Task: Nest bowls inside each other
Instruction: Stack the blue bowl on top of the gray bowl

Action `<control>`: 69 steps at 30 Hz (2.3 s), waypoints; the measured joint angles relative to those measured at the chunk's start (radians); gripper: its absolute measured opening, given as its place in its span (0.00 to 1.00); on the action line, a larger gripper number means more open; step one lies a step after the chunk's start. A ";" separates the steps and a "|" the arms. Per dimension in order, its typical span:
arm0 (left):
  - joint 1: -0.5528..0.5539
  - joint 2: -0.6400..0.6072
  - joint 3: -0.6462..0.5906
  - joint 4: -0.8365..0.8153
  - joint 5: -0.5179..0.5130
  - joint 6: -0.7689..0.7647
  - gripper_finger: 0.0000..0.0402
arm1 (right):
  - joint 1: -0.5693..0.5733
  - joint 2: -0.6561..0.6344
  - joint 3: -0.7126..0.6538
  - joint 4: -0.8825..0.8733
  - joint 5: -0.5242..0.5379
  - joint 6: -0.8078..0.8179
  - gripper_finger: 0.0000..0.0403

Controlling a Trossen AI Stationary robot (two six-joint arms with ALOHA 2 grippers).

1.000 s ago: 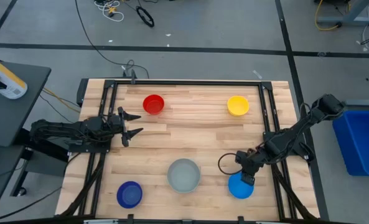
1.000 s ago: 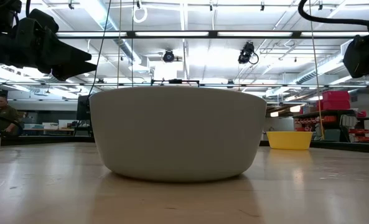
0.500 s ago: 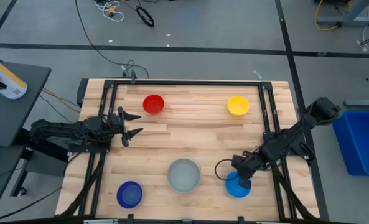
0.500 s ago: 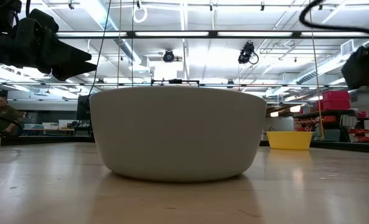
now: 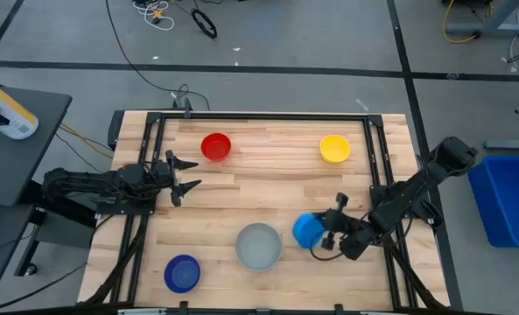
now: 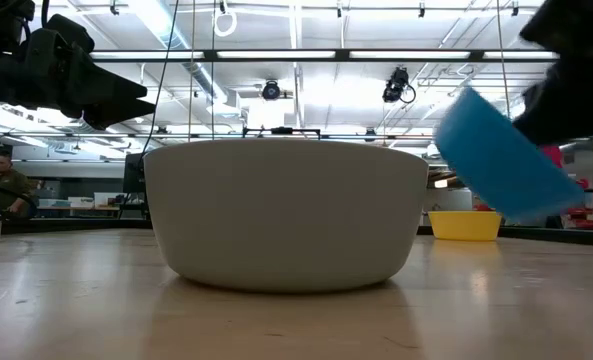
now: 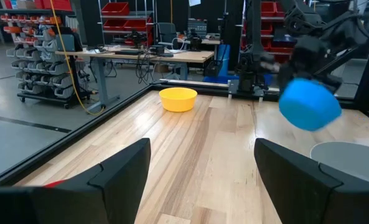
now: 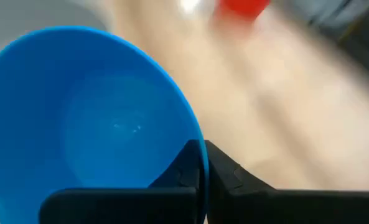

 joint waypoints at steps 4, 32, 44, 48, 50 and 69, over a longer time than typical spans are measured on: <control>0.000 0.000 0.000 0.000 0.000 0.000 0.73 | 0.006 0.000 0.000 0.077 0.207 -0.095 0.00; 0.000 0.000 0.000 0.000 -0.003 0.000 0.73 | -0.432 0.451 0.216 0.890 -0.685 -0.526 0.00; 0.000 0.000 0.000 0.000 -0.003 0.003 0.73 | -0.448 0.451 0.567 0.235 -0.906 -0.364 0.00; 0.000 0.000 0.000 0.000 -0.003 0.003 0.73 | -0.471 0.450 0.586 0.162 -0.976 -0.315 0.00; 0.000 0.000 0.000 0.000 -0.003 0.003 0.73 | -0.485 0.450 0.589 0.145 -1.011 -0.293 0.00; 0.000 0.000 0.000 0.000 -0.010 0.007 0.73 | -0.533 0.505 0.599 0.055 -1.148 -0.200 0.00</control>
